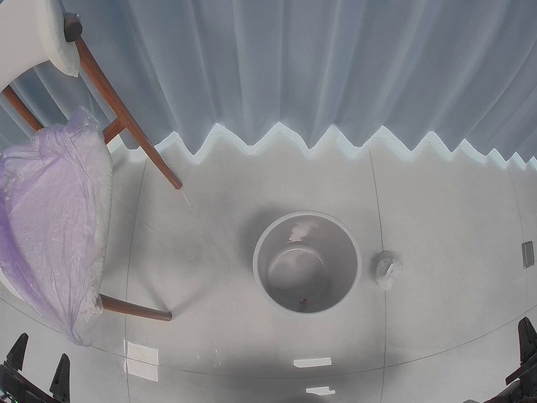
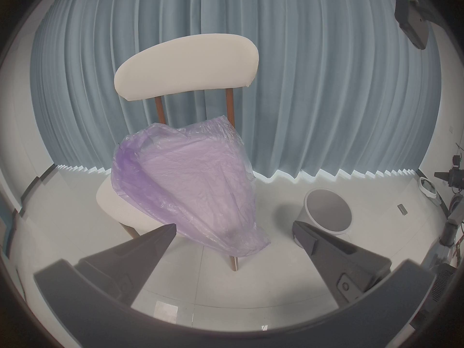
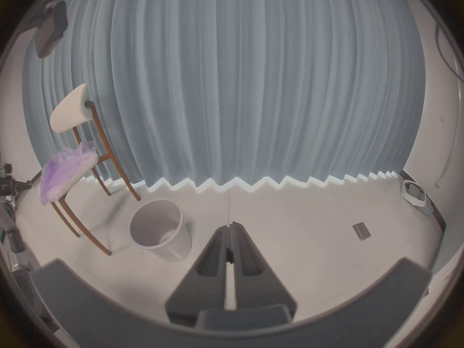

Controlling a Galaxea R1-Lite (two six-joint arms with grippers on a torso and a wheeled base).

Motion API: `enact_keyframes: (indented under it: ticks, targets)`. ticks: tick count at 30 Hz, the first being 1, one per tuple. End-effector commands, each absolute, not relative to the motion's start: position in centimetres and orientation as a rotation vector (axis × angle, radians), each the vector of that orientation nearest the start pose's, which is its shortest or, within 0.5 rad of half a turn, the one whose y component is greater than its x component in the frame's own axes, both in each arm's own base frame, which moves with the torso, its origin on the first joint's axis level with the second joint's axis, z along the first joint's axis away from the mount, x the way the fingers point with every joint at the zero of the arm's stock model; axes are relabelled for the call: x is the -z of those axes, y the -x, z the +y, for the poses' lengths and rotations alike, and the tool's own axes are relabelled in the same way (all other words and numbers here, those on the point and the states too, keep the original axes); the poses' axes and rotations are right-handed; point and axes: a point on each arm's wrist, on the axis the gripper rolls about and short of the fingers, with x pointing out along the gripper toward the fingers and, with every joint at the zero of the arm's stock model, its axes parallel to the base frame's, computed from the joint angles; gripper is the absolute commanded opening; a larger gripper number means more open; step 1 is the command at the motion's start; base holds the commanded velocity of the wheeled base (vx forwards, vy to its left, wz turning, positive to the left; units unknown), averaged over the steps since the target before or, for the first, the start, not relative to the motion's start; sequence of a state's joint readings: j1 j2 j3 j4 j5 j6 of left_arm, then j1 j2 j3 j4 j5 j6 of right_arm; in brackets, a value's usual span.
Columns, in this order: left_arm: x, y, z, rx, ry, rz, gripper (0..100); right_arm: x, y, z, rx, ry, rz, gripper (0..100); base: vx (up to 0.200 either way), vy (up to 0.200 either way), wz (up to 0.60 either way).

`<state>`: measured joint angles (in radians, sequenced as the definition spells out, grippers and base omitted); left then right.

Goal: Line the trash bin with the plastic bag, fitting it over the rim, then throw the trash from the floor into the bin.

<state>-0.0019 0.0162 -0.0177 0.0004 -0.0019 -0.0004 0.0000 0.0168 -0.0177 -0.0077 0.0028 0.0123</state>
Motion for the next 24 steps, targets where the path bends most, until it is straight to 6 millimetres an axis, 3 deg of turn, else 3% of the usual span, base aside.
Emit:
enact_keyframes:
  ticks: [1,14,18,23,24]
  targets:
    - [-7.6,2.3,0.0,-0.002,0.005,-0.002,100,-7.6,2.3,0.0,-0.003,-0.011,-0.008,0,0.0,0.0,0.0]
    - [-7.8,2.3,0.0,-0.008,-0.005,-0.02,100,-7.6,2.3,0.0,-0.005,0.005,-0.005,0,0.0,0.0,0.0]
    - [-10.9,2.8,0.1,-0.068,0.002,-0.329,100,-7.6,2.3,0.0,-0.005,0.005,-0.005,0,0.0,0.0,0.0]
    - [-10.7,2.8,0.2,-0.092,-0.032,-0.311,100,-7.6,2.3,0.0,-0.006,0.006,-0.005,0,0.0,0.0,0.0]
    - [-10.4,2.7,0.2,-0.099,-0.109,-0.277,100,-7.6,2.3,0.0,-0.008,0.006,-0.005,0,0.0,0.0,0.0]
